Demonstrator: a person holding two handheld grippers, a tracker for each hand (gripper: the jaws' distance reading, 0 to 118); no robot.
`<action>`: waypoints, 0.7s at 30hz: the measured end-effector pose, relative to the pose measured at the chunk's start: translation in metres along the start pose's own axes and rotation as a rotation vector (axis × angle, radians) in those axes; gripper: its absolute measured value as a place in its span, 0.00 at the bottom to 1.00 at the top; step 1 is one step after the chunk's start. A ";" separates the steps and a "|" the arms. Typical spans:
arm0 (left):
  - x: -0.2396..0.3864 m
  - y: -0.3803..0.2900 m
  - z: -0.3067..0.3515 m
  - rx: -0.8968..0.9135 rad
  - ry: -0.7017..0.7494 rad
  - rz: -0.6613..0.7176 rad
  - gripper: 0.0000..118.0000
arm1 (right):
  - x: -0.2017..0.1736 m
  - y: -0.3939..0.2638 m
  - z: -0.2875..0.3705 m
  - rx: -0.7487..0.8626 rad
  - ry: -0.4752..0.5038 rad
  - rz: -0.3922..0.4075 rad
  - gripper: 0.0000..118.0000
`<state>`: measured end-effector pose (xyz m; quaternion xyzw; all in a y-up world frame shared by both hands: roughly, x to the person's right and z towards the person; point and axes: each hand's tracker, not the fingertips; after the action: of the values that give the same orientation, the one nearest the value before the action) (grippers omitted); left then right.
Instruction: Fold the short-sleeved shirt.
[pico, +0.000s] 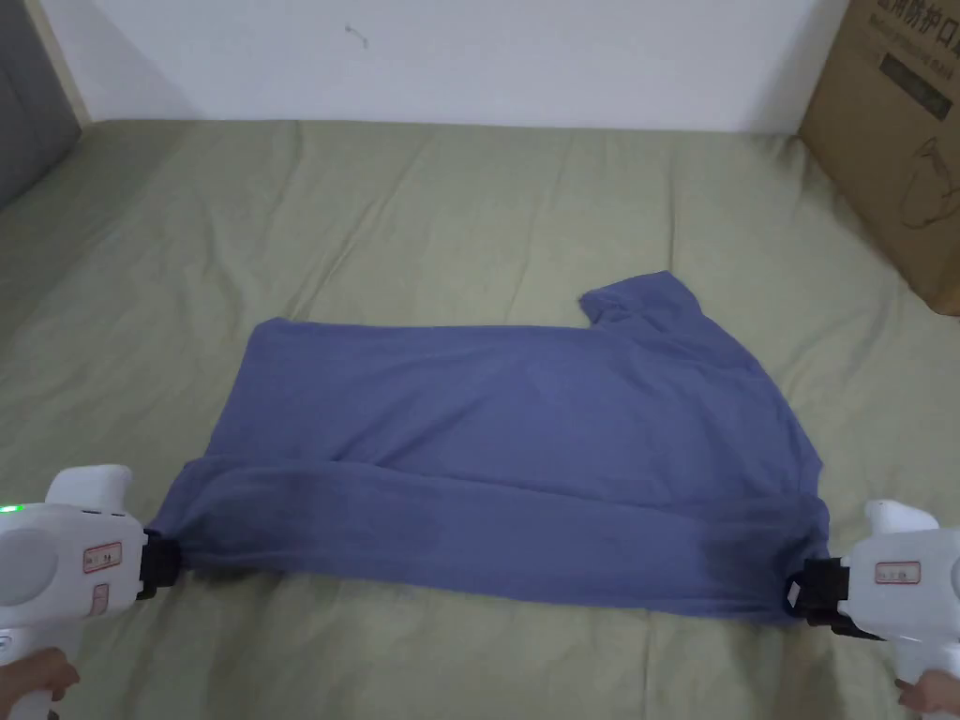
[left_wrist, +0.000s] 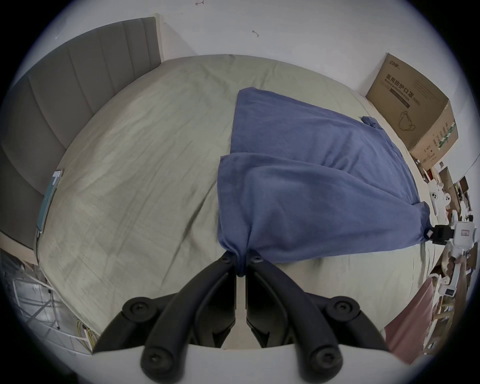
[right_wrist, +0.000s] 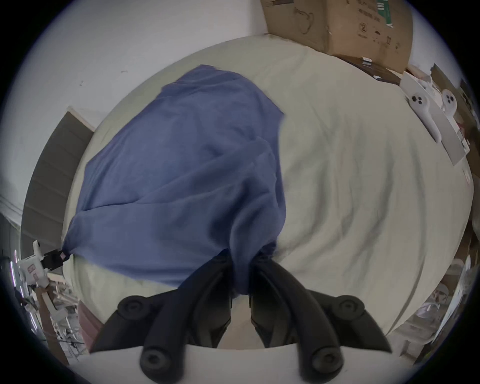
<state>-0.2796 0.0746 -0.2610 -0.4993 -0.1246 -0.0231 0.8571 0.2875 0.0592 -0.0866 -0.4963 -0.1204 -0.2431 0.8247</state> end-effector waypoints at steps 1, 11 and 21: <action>-0.001 0.002 0.003 0.003 -0.002 0.001 0.04 | -0.003 0.002 0.005 -0.008 -0.032 0.011 0.10; -0.010 -0.019 0.050 0.022 -0.036 -0.028 0.04 | 0.018 -0.012 0.060 0.047 -0.007 -0.019 0.10; -0.013 -0.094 0.046 -0.080 -0.010 -0.006 0.39 | 0.038 -0.083 0.044 -0.100 -0.096 -0.049 0.63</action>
<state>-0.3162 0.0655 -0.1623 -0.5330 -0.1293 -0.0284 0.8357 0.2782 0.0546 0.0142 -0.5449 -0.1596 -0.2451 0.7858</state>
